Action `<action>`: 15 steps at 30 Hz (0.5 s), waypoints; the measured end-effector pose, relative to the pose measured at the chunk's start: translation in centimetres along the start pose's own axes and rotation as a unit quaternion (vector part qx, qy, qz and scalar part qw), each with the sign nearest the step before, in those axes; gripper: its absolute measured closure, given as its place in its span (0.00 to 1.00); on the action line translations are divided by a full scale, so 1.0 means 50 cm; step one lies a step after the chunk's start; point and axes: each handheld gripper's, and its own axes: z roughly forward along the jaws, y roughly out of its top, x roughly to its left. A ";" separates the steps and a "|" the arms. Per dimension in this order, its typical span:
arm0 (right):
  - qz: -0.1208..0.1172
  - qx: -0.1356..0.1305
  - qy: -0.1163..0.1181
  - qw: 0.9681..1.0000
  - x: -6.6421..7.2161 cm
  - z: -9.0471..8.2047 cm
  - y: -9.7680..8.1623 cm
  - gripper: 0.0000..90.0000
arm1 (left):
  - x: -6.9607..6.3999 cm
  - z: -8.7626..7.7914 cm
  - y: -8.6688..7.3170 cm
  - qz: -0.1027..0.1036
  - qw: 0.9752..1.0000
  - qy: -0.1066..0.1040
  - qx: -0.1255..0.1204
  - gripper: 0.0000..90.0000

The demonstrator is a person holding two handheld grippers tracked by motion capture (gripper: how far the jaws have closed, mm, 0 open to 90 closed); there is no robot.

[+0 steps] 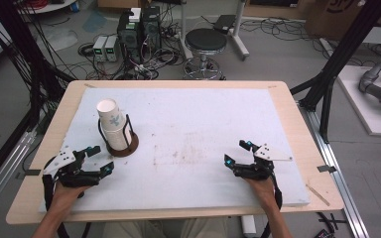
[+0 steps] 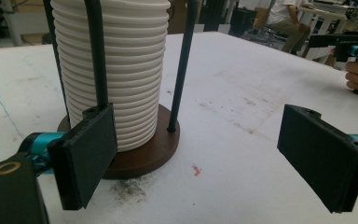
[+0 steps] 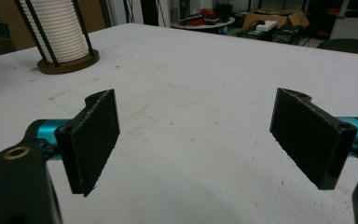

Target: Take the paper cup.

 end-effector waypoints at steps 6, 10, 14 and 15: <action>-0.002 -0.001 -0.001 1.000 -0.001 0.000 0.000 0.18 | 0.007 -0.012 0.021 0.000 1.000 0.009 -0.008 0.13; 0.001 0.000 0.000 1.000 -0.002 0.000 0.000 0.18 | 0.006 -0.020 0.051 0.008 1.000 0.006 -0.012 0.13; 0.001 0.000 0.000 1.000 -0.002 0.000 0.000 0.18 | 0.003 -0.022 0.072 0.018 1.000 0.008 -0.009 0.13; 0.001 0.000 0.000 1.000 -0.002 0.000 0.000 0.18 | 0.002 -0.023 0.082 0.021 1.000 0.007 -0.010 0.13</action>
